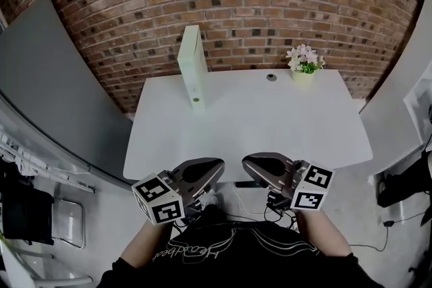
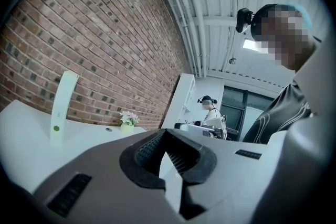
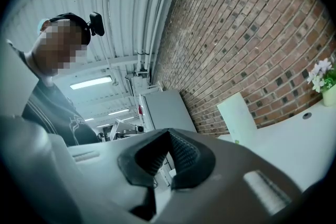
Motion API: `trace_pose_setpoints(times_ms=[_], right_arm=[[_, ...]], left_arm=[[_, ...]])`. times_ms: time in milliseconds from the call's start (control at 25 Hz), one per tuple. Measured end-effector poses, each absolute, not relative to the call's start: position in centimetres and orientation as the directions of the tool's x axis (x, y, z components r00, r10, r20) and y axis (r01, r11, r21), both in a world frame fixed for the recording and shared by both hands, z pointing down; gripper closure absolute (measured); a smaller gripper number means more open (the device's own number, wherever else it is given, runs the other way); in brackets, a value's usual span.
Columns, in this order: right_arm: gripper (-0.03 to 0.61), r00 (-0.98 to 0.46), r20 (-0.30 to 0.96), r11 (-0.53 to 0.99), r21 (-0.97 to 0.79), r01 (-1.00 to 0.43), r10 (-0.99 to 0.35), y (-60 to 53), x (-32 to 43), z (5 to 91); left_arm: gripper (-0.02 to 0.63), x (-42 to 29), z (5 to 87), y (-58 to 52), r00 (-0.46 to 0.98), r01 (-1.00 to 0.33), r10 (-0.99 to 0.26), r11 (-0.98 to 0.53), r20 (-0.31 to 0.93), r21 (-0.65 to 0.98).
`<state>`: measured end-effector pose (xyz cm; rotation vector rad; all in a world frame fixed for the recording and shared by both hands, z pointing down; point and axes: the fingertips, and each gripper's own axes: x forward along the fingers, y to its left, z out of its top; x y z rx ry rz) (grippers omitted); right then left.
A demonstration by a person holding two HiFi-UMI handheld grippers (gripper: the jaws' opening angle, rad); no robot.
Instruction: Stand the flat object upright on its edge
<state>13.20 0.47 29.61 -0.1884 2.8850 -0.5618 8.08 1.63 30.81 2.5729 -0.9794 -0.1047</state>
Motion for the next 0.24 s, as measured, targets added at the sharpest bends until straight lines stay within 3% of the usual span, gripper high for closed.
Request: trace_pose_setpoints(times_ms=[240], right_arm=[[0.574,-0.971,-0.167,0.920,-0.380,-0.094,-0.169,0.52,13.32,29.62]], left_arm=[[0.612,7.22,30.91,1.47,0.727,-0.650,-0.683,-0.654,0.067,0.387]])
